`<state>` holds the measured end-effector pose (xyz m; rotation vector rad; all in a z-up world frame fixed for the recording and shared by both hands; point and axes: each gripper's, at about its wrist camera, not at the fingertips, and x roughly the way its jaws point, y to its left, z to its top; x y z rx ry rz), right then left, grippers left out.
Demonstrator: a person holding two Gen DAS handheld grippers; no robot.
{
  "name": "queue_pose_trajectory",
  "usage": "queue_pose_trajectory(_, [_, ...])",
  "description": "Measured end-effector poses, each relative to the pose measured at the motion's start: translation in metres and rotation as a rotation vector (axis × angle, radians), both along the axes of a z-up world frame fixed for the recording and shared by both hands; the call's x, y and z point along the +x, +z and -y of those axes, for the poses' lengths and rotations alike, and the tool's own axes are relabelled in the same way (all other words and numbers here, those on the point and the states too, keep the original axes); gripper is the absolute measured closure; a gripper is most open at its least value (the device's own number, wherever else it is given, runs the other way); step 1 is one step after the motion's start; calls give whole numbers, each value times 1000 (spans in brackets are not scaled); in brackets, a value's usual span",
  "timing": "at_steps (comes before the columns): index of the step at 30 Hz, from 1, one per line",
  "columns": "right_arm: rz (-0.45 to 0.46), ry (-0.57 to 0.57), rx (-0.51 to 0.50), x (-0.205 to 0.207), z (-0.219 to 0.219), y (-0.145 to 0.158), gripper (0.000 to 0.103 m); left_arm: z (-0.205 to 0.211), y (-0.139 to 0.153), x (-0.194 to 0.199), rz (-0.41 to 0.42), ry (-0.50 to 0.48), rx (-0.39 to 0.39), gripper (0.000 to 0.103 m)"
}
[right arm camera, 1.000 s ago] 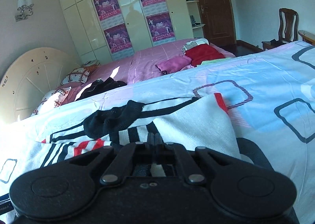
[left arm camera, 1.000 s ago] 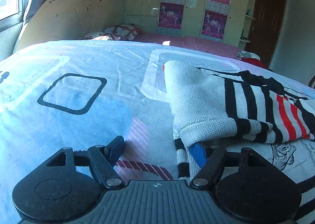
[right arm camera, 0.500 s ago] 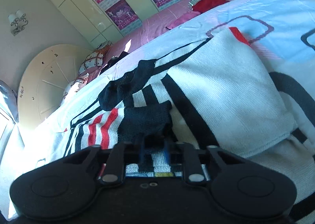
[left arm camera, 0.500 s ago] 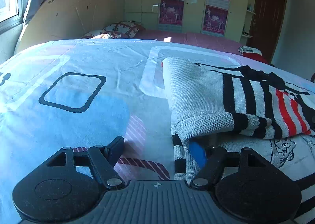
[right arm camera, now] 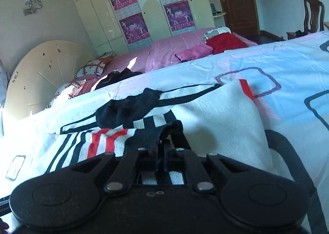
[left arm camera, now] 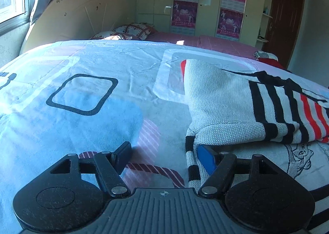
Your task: Fold small clothes
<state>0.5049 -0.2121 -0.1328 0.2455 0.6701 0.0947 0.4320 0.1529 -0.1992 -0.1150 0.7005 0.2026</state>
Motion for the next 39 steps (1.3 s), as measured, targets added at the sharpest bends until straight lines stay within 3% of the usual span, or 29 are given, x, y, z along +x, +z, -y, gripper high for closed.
queue_pose_trajectory(3, [-90, -10, -41, 10, 0, -21, 97, -2, 3, 1, -15, -30, 1, 32])
queue_pose_trajectory(5, [-72, -28, -46, 6, 4, -17, 94, -11, 10, -5, -25, -41, -29, 32])
queue_pose_trajectory(8, [-4, -102, -111, -9, 13, 2, 86, -20, 30, -17, 11, -43, -7, 32])
queue_pose_trajectory(10, [41, -58, -105, -14, 13, 14, 95, -12, 48, -11, 72, -101, 1, 32])
queue_pose_trajectory(13, [69, 82, -134, -7, -13, 19, 97, 22, 59, 22, 122, -224, -14, 32])
queue_pose_trajectory(15, [63, 181, -146, 2, -35, 12, 97, 45, 49, 46, 108, -295, -51, 32])
queue_pose_trajectory(17, [30, 213, -213, 11, -47, -5, 99, 66, 26, 62, 37, -377, -68, 32])
queue_pose_trajectory(18, [-31, 190, -254, 17, -45, -18, 100, 74, 12, 66, -11, -394, -30, 32])
queue_pose_trajectory(19, [-25, 181, -226, 17, -37, -24, 103, 79, 4, 62, 23, -414, 22, 31])
queue_pose_trajectory(21, [-42, 167, -213, 18, -31, -17, 103, 79, 12, 59, 15, -418, 20, 31])
queue_pose_trajectory(22, [-20, 163, -242, 16, -33, -10, 94, 76, 23, 56, 43, -407, 19, 31])
queue_pose_trajectory(24, [39, 181, -216, 16, -36, 2, 93, 67, 41, 62, 110, -391, 7, 31])
queue_pose_trajectory(26, [57, 213, -179, 26, -46, 6, 92, 62, 46, 81, 116, -384, 9, 31])
queue_pose_trajectory(29, [76, 305, -166, 44, -75, 5, 91, 60, 37, 114, 88, -379, 21, 31])
queue_pose_trajectory(31, [43, 348, -200, 58, -93, -5, 96, 55, 21, 133, 33, -361, 18, 30])
queue_pose_trajectory(33, [-26, 315, -260, 74, -94, -24, 98, 44, 7, 140, 20, -333, -2, 30])
queue_pose_trajectory(34, [-5, 312, -228, 75, -86, -25, 99, 41, 8, 139, 19, -335, -18, 30])
queue_pose_trajectory(36, [-12, 257, -242, 71, -72, -16, 96, 39, 21, 131, 31, -332, 22, 30])
queue_pose_trajectory(37, [12, 230, -238, 66, -67, -10, 87, 36, 27, 124, 59, -332, 25, 30])
queue_pose_trajectory(39, [37, 229, -161, 61, -55, -4, 87, 34, 21, 126, 28, -329, 6, 30])
